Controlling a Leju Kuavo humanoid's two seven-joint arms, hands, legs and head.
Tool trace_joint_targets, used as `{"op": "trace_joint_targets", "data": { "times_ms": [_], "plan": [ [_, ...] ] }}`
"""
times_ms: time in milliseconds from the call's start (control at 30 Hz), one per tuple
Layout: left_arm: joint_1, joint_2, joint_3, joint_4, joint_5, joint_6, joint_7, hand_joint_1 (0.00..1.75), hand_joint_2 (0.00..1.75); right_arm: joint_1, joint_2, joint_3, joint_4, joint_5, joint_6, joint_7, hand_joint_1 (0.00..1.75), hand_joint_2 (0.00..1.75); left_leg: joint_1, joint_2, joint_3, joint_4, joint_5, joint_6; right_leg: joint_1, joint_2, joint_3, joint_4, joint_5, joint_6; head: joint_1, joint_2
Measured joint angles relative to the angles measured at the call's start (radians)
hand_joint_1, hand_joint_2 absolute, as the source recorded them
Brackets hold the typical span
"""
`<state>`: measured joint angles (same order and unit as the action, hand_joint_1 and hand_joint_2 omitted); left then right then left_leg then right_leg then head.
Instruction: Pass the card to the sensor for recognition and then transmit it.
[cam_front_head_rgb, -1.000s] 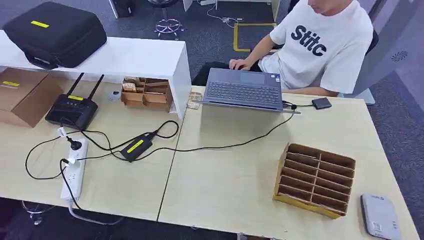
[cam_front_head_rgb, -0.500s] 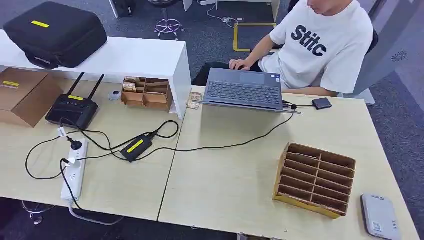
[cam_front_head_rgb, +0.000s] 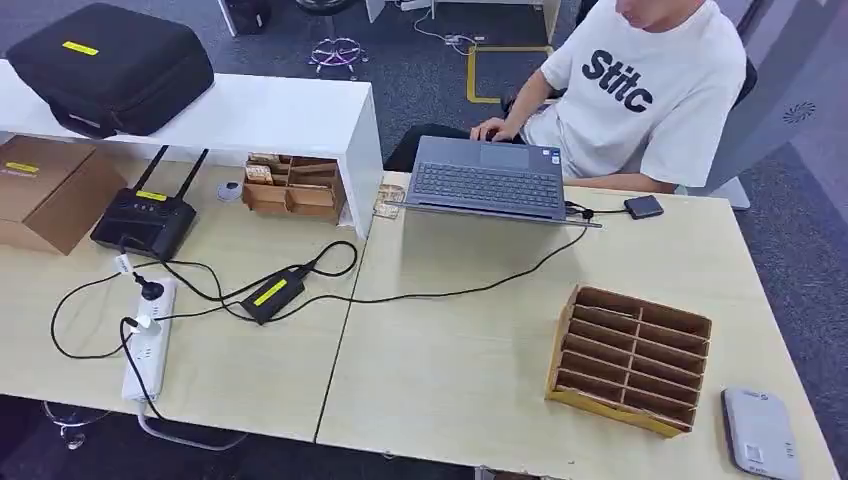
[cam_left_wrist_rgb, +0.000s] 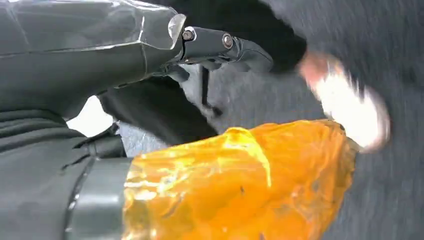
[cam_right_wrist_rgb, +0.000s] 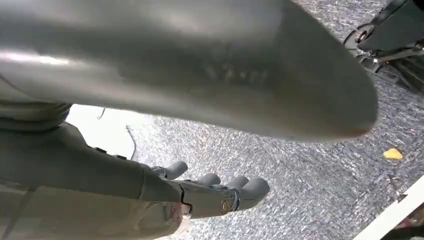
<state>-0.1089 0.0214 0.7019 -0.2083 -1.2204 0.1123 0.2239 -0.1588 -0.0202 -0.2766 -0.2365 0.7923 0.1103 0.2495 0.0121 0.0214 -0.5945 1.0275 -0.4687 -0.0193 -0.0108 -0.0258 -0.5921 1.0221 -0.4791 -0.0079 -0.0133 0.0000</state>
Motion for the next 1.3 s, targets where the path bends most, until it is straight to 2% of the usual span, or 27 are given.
{"op": "trace_joint_targets", "data": {
  "times_ms": [67,133,200,300,367,433,500,600,667,733,800,900,933,1000,1100,1167,1200,1233,1300],
  "plan": [
    [0.0,0.01,0.0,0.0,-0.011,-0.142,0.005,0.0,0.0,-0.006,0.0,0.0,0.0,0.018,0.023,0.003,0.0,0.0,0.0,0.0,0.0,0.0,0.0,0.0,0.0,0.0,0.0,0.0,0.0,0.0,0.0,0.0],
    [0.002,0.016,0.0,0.0,-0.018,-0.178,0.007,0.0,0.0,-0.015,0.0,0.001,0.0,0.026,0.029,0.01,0.0,0.0,0.0,0.0,0.0,0.0,0.0,0.0,0.0,0.0,0.0,0.0,0.0,0.0,0.0,0.0],
    [0.003,0.022,-0.001,0.0,-0.026,-0.148,0.006,0.0,0.0,-0.02,0.0,0.0,0.0,0.023,0.026,0.013,0.0,0.0,0.0,0.0,0.001,0.0,0.0,0.0,0.0,0.0,0.0,0.0,0.0,0.0,0.0,0.0],
    [0.003,0.015,-0.001,0.0,-0.013,0.057,0.006,0.0,0.0,-0.014,0.0,0.0,0.0,0.002,-0.001,0.011,0.0,0.0,0.0,0.0,0.001,0.0,0.0,0.0,0.0,0.0,0.0,0.0,0.0,0.0,0.0,0.0],
    [0.002,0.01,-0.001,0.0,0.011,0.131,-0.001,0.0,0.0,-0.007,0.0,0.0,0.0,-0.007,-0.014,0.005,0.0,0.0,0.0,0.0,0.0,0.0,0.0,0.0,0.0,0.0,0.0,0.0,0.0,0.0,0.0,0.0],
    [0.002,0.004,-0.001,0.0,0.013,0.117,-0.002,0.0,0.0,-0.002,0.0,0.0,0.0,-0.007,-0.015,0.0,0.0,0.0,0.0,0.0,0.0,0.0,0.0,0.0,0.0,0.0,0.0,0.0,0.0,0.0,0.0,0.0],
    [0.001,0.002,-0.001,0.0,0.001,0.054,-0.002,0.0,0.0,-0.001,0.0,0.0,0.0,-0.005,-0.008,-0.002,0.0,0.0,0.0,0.0,0.0,0.0,0.0,0.0,0.0,0.0,0.0,0.0,0.0,0.0,0.0,0.0],
    [0.001,0.01,-0.001,0.0,-0.018,-0.114,0.003,0.0,0.0,-0.006,0.0,0.0,0.0,0.015,0.015,0.002,0.0,0.0,0.0,0.0,0.0,0.0,0.0,0.0,0.0,0.0,0.0,0.0,0.0,0.0,0.0,0.0],
    [0.002,0.016,-0.001,0.0,-0.021,-0.161,0.008,0.0,0.0,-0.013,0.0,0.0,0.0,0.018,0.024,0.006,0.0,0.0,0.0,0.0,0.0,0.0,0.0,0.0,0.0,0.0,0.0,0.0,0.0,0.0,0.0,0.0],
    [0.002,0.019,-0.001,0.0,-0.024,-0.14,0.011,0.0,0.0,-0.018,0.0,0.001,0.0,0.019,0.022,0.01,0.0,0.0,0.0,0.0,0.001,0.0,0.0,0.0,0.0,0.0,0.0,0.0,0.0,0.0,0.0,0.0],
    [0.002,0.019,-0.001,0.0,-0.029,-0.076,0.017,0.0,0.0,-0.018,0.0,0.001,0.0,0.012,0.015,0.012,0.0,0.0,0.0,0.0,0.001,0.0,0.0,0.0,0.0,0.0,0.0,0.0,0.0,0.0,0.0,0.0],
    [0.002,0.012,-0.001,0.0,-0.013,0.076,0.01,0.0,0.0,-0.011,0.0,0.0,0.0,-0.003,-0.007,0.009,0.0,0.0,0.0,0.0,0.001,0.0,0.0,0.0,0.0,0.0,0.0,0.0,0.0,0.0,0.0,0.0],
    [0.001,0.01,-0.001,0.0,-0.01,0.089,0.007,0.0,0.0,-0.009,0.0,0.001,0.0,-0.006,-0.011,0.007,0.0,0.0,0.0,0.0,0.0,0.0,0.0,0.0,0.0,0.0,0.0,0.0,0.0,0.0,0.0,0.0],
    [0.001,0.008,-0.001,0.0,-0.011,0.049,-0.002,0.0,0.0,-0.005,0.0,0.0,0.0,-0.007,-0.011,0.0,0.0,0.0,0.0,0.0,0.0,0.0,0.0,0.0,0.0,0.0,0.0,0.0,0.0,0.0,0.0,0.0],
    [0.001,0.01,-0.001,0.0,-0.012,-0.107,-0.003,0.0,0.0,-0.008,0.0,0.001,0.0,0.01,0.012,-0.001,0.0,0.0,0.0,0.0,0.0,0.0,0.0,0.0,0.0,0.0,0.0,0.0,0.0,0.0,0.0,0.0],
    [0.002,0.015,-0.001,0.0,-0.019,-0.171,-0.001,0.0,0.0,-0.013,0.0,0.001,0.0,0.017,0.025,0.002,0.0,0.0,0.0,0.0,0.0,0.0,0.0,0.0,0.0,0.0,0.0,0.0,0.0,0.0,0.0,0.0],
    [0.002,0.019,-0.001,0.0,-0.022,-0.182,0.0,0.0,0.0,-0.016,0.0,0.002,0.0,0.019,0.026,0.005,0.0,0.0,0.0,0.0,0.0,0.0,0.0,0.0,0.0,0.0,0.0,0.0,0.0,0.0,0.0,0.0],
    [0.003,0.023,-0.001,0.0,-0.025,-0.164,0.0,0.0,0.0,-0.019,0.0,0.003,0.0,0.019,0.025,0.01,0.0,0.0,0.0,0.0,0.0,0.0,0.0,0.0,0.0,0.0,0.0,0.0,0.0,0.0,0.0,0.0],
    [0.003,0.022,-0.001,0.0,-0.03,-0.082,0.004,0.0,0.0,-0.02,0.0,0.003,0.0,0.012,0.016,0.013,0.0,0.0,0.0,0.0,0.001,0.0,0.0,0.0,0.0,0.0,0.0,0.0,0.0,0.0,0.0,0.0]
  ]
}}
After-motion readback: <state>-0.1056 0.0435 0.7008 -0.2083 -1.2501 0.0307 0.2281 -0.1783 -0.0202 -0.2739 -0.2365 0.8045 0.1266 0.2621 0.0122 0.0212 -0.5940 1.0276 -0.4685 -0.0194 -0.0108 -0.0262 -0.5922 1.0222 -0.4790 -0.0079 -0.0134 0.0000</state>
